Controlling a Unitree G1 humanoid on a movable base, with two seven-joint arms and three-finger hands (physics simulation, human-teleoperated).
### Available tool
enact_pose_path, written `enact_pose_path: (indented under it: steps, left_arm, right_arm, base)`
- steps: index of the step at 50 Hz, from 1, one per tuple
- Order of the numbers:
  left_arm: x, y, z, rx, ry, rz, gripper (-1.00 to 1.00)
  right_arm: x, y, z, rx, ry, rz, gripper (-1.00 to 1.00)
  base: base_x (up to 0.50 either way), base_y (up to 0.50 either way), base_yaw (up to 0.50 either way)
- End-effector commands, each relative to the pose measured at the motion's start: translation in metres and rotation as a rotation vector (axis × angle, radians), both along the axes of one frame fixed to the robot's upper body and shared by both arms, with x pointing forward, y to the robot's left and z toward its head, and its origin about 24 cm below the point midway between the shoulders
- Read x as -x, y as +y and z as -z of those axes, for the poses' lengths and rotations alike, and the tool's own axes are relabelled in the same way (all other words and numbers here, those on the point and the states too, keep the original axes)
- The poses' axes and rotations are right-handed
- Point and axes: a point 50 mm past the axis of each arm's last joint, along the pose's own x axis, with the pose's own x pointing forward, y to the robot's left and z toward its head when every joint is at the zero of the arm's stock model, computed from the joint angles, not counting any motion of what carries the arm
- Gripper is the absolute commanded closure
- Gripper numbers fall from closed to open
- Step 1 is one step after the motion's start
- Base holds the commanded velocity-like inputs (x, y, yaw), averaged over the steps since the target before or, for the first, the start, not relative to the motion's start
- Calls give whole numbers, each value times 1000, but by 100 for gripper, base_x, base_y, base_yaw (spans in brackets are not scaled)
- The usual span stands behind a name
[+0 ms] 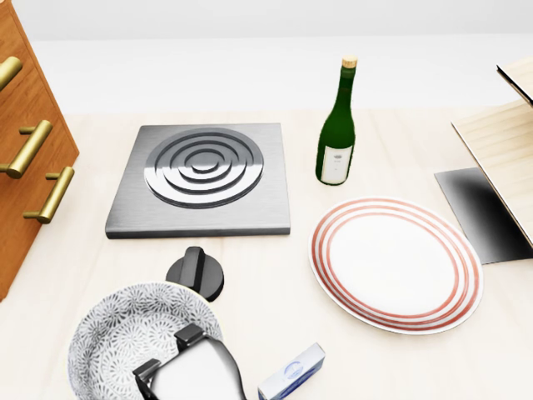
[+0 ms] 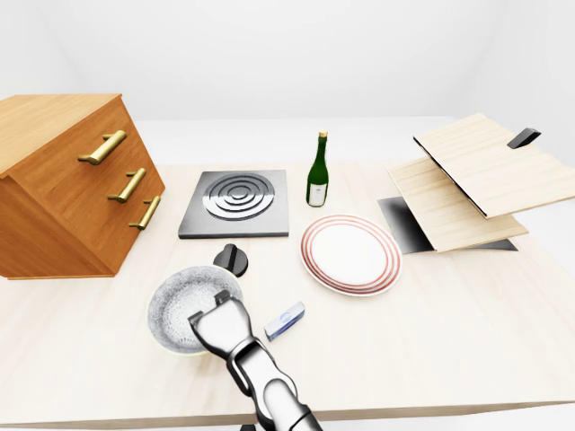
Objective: Pick up the akita bowl and put it on the plate.
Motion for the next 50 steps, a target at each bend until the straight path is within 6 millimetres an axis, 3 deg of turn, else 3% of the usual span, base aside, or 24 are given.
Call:
enact_pose_path:
  steps: [1, 21, 27, 31, 33, 36, 50]
  left_arm:
    - [0, 0, 0, -2, 0, -2, -100]
    - [0, 0, 1, 0, 0, -8, -100]
    - [0, 0, 1, 1, -2, -8, -100]
    - [0, 0, 1, 0, -2, -8, -100]
    - [-3, 4, 1, 15, 4, -27, -100]
    - [-1, 2, 0, 9, -1, -16, -100]
    - [0, 0, 2, 4, -2, -13, -100]
  right_arm:
    - [5, -9, 25, 106, 59, -1, 95]
    - [-3, -13, 17, 104, 58, 22, 95]
    - [-5, -12, 7, 84, 52, 24, 95]
    - [-10, -12, -6, 29, 19, 39, 97]
    - [-13, -11, -14, -33, 91, 57, 97]
    - [-21, -12, -40, -77, 52, 49, 96]
    - [-22, -22, -78, -46, 6, 28, 96]
  base:
    - [0, 0, 0]
    - [0, 0, 0]
    - [0, 0, 0]
    - [0, 0, 0]
    - [0, 0, 0]
    - [0, 0, 0]
    - [0, 0, 0]
